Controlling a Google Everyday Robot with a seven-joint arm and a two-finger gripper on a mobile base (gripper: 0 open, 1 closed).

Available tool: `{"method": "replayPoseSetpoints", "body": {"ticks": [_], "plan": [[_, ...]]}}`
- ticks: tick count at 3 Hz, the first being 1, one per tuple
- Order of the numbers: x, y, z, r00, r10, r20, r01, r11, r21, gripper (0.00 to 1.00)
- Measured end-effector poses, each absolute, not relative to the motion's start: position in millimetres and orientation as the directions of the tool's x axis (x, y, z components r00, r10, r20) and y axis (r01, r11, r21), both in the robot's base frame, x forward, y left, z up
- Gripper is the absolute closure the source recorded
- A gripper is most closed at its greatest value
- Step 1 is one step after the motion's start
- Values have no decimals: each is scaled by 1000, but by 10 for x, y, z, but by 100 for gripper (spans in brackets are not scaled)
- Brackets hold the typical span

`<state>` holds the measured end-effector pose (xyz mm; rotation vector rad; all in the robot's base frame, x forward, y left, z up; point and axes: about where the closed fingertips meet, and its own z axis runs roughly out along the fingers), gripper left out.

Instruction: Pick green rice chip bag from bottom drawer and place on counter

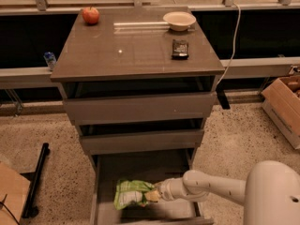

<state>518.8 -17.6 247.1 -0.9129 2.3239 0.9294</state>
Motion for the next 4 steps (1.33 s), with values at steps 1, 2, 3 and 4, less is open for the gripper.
{"method": "replayPoseSetpoints", "body": {"ticks": [1, 2, 3, 4], "plan": [[5101, -269, 3163, -612, -452, -649, -781, 475, 405, 100], [4926, -351, 3933, -531, -539, -653, -845, 388, 367, 100], [4921, -461, 4628, -457, -637, -621, -889, 342, 304, 100], [5155, -580, 5387, -378, -728, -571, -924, 331, 190, 100]]}}
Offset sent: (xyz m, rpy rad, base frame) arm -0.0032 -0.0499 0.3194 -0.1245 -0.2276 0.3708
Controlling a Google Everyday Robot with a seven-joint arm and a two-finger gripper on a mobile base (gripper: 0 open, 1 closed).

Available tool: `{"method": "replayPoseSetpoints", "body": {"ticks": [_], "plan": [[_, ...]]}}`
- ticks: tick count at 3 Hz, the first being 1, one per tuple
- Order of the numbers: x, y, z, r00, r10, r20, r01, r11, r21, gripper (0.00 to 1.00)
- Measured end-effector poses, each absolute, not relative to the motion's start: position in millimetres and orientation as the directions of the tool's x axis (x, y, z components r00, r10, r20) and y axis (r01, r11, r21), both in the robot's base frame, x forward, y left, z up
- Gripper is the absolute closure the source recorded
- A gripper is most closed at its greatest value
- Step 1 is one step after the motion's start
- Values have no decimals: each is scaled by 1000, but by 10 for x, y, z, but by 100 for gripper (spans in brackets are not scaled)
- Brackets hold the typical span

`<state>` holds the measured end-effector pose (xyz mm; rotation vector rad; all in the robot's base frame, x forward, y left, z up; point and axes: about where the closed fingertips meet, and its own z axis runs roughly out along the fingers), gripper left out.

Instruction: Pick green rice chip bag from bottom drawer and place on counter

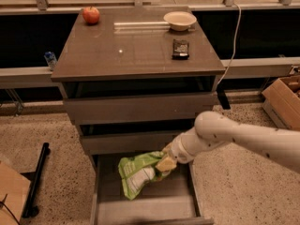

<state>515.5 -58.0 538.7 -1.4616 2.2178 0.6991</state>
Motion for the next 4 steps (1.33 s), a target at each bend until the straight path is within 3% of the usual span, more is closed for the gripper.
{"method": "replayPoseSetpoints", "body": {"ticks": [2, 4], "plan": [[6225, -729, 7671, -158, -857, -490, -930, 296, -217, 100], [6426, -700, 8010, -132, -848, -513, -913, 305, -269, 100]]}}
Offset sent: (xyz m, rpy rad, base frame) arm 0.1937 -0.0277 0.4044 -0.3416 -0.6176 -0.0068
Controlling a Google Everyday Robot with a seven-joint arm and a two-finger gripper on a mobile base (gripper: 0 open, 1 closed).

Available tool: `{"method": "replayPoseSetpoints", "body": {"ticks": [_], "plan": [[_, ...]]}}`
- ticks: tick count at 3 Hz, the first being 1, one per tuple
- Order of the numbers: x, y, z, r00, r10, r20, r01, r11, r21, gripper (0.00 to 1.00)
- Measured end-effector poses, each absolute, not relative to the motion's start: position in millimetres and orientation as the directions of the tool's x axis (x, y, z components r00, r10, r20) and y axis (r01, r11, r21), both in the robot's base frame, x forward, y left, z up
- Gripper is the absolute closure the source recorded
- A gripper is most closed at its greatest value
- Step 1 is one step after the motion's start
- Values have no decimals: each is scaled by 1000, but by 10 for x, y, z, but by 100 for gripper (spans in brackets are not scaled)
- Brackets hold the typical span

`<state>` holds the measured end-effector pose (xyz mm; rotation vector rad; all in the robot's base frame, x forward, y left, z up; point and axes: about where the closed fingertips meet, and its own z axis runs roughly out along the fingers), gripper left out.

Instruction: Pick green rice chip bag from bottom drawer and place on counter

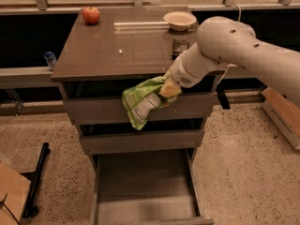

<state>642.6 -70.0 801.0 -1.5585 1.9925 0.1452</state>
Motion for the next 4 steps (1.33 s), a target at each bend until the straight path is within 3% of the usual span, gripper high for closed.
{"method": "replayPoseSetpoints", "body": {"ticks": [4], "plan": [[6549, -545, 9046, 175, -752, -636, -906, 130, -404, 100]]}}
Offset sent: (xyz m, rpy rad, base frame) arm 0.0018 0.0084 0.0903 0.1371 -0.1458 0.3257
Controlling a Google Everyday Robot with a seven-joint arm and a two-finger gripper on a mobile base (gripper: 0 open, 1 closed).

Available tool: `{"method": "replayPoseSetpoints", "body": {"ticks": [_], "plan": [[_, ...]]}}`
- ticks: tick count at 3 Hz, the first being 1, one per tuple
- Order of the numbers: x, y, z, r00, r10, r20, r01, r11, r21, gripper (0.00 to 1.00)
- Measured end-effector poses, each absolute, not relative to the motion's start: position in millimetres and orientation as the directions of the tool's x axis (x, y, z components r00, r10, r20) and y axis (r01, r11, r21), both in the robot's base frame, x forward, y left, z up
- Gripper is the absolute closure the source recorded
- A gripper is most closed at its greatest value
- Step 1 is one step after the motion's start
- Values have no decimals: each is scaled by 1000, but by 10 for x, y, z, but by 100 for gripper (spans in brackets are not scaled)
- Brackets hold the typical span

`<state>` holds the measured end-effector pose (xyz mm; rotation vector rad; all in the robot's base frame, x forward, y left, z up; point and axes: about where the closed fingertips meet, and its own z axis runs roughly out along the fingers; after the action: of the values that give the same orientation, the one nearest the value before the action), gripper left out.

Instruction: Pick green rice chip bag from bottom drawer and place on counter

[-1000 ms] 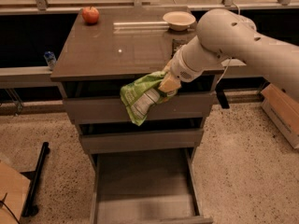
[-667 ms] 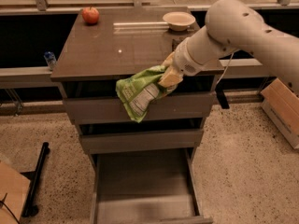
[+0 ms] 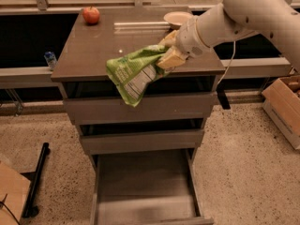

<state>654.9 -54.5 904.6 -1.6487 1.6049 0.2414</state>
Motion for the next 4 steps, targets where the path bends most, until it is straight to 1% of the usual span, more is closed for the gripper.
{"method": "replayPoseSetpoints", "body": {"ticks": [1, 2, 3, 4], "plan": [[6728, -476, 9175, 163, -784, -599, -862, 182, -473, 100], [7123, -493, 9086, 74, -834, -546, -786, 288, -546, 100], [7766, -588, 9060, -9, -853, -521, -650, 401, -646, 100], [8149, -661, 9075, -96, -796, -598, -577, 534, -618, 100]]}}
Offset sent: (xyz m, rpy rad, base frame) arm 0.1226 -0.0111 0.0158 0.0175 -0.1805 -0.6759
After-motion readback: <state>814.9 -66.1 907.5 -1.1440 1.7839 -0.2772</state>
